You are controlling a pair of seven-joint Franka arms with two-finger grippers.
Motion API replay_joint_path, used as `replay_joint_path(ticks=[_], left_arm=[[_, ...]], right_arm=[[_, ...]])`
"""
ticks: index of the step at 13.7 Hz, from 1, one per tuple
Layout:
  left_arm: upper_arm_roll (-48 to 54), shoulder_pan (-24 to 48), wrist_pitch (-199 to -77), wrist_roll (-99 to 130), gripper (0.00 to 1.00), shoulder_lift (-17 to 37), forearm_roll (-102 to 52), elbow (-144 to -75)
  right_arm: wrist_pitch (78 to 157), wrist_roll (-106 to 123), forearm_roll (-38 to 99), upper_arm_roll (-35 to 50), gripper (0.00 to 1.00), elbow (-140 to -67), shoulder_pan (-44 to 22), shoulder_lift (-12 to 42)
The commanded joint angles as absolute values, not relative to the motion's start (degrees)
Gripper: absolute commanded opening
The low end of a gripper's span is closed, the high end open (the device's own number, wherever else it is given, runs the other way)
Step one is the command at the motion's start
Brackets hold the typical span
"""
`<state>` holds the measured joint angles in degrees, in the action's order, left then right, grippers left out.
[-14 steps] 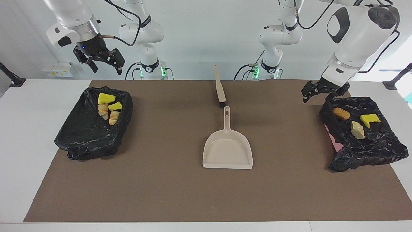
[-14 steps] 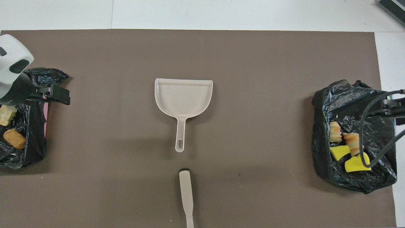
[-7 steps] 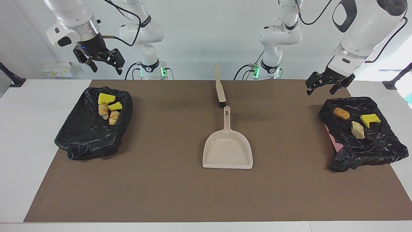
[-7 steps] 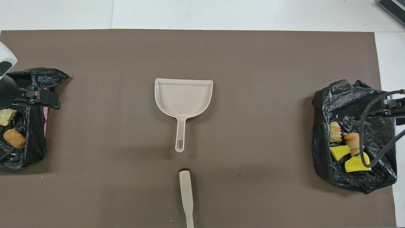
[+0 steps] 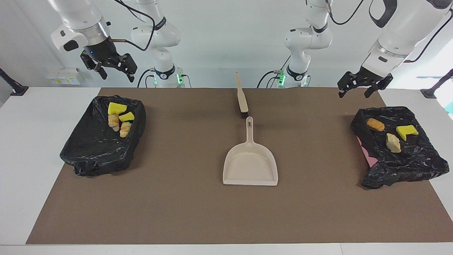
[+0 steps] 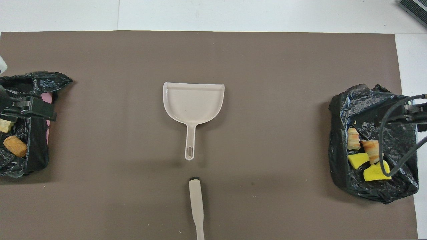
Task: Sweep and dump trash in bin
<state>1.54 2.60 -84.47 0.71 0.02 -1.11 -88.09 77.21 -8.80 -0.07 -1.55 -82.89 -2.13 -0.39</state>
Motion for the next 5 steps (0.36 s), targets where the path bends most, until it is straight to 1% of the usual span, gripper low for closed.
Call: replay_joint_path(ticks=[1,5], left_arm=[[1.49,2.37,-82.88,-0.53,1.0,-0.09,-0.62,-86.75],[1.49,2.37,-83.14,-0.88,1.0,-0.26,-0.7,-87.01]], right_arm=[[78.05,-7.21,0.88,-2.28,1.0,-84.46,-2.2,-1.67],[78.05,-7.21,0.88,-2.29,1.0,-84.46,-2.11,-1.67]])
